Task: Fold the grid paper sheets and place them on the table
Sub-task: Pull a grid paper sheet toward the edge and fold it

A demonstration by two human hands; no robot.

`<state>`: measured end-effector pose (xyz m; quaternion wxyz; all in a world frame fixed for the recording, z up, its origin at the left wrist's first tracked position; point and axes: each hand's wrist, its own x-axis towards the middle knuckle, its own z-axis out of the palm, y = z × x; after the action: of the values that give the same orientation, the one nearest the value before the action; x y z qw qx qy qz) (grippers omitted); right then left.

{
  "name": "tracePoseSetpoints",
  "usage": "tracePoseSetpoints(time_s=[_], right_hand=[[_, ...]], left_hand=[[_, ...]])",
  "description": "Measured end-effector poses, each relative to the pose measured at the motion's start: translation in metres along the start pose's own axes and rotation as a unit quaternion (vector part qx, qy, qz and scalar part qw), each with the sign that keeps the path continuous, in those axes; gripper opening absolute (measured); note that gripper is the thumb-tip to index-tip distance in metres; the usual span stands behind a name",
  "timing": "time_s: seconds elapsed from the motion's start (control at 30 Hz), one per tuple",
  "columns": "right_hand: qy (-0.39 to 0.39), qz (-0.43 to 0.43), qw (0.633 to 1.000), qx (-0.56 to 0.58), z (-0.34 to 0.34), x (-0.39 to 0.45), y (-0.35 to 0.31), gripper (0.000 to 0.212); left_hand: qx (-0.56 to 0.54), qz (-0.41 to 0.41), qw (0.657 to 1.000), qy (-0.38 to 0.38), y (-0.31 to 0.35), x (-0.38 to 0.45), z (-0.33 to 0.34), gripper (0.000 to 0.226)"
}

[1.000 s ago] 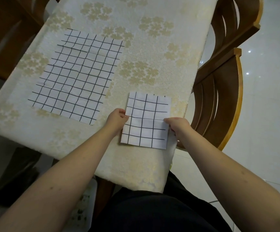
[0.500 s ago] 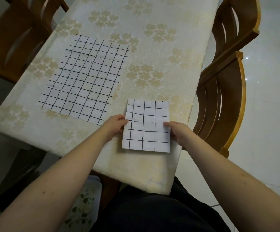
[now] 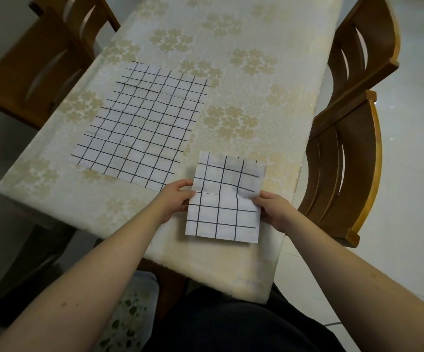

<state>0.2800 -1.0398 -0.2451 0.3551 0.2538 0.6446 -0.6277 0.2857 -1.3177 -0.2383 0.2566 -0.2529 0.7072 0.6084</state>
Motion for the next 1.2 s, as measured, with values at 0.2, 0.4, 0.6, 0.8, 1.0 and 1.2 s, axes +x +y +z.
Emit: tracePoseSetpoints(time_s=[0.2, 0.4, 0.6, 0.8, 1.0, 1.2], right_hand=[[0.029, -0.066, 0.995, -0.070, 0.005, -0.012, 0.001, 0.035], [0.081, -0.015, 0.996, 0.030, 0.013, -0.008, 0.006, 0.024], [0.096, -0.090, 0.988, -0.077, 0.013, -0.006, 0.018, 0.032], [0.172, -0.177, 0.952, -0.182, 0.023, -0.007, 0.019, 0.034], [0.125, -0.254, 0.892, -0.352, 0.028, 0.007, 0.013, 0.040], [0.041, -0.251, 0.789, -0.559, 0.042, 0.019, -0.002, 0.026]], left_hand=[[0.019, 0.015, 1.000, -0.014, -0.008, -0.003, -0.003, 0.018], [-0.064, -0.056, 0.996, -0.008, -0.010, -0.006, 0.001, 0.019], [0.066, 0.007, 0.997, 0.026, -0.025, -0.004, 0.003, 0.023], [0.099, 0.022, 0.993, 0.059, -0.031, -0.001, 0.005, 0.023], [0.097, 0.053, 0.993, 0.033, -0.025, -0.006, 0.008, 0.020], [0.076, 0.063, 0.995, 0.013, -0.025, -0.007, 0.007, 0.023]])
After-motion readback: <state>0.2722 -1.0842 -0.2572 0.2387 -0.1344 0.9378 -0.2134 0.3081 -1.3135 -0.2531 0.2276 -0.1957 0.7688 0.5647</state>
